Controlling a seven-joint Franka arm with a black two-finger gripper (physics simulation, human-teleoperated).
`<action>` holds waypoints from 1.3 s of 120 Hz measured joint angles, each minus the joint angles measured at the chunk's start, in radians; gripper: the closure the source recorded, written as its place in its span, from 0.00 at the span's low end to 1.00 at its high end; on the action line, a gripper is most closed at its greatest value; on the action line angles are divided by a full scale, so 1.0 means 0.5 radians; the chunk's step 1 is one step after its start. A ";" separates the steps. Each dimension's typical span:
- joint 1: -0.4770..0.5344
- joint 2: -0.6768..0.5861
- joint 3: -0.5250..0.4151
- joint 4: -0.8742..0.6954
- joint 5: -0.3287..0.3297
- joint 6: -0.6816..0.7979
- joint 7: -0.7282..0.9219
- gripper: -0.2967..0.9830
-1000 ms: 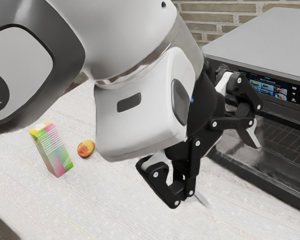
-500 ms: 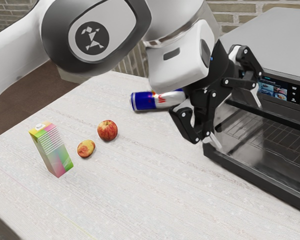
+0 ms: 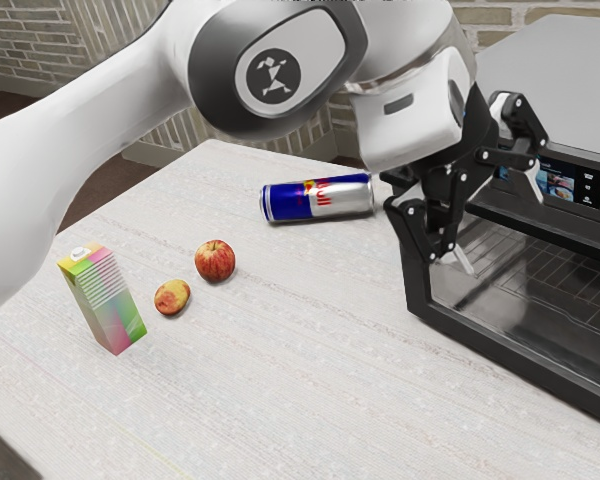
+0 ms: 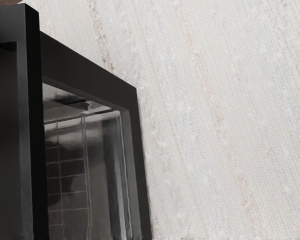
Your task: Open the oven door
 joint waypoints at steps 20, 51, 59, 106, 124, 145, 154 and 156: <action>-0.019 0.116 0.004 0.094 0.084 -0.003 -0.008 0.23; -0.079 0.227 0.006 0.226 0.188 0.012 -0.017 0.23; -0.088 0.236 0.022 0.241 0.207 0.027 -0.019 0.23; -0.089 0.309 0.122 0.275 0.232 0.090 -0.026 0.23; -0.087 0.294 0.120 0.240 0.247 0.110 -0.028 0.23; -0.084 0.206 0.118 0.082 0.294 0.133 -0.031 0.23; -0.078 0.204 0.120 0.049 0.300 0.149 -0.033 0.23; -0.076 0.203 0.120 0.041 0.301 0.153 -0.033 0.23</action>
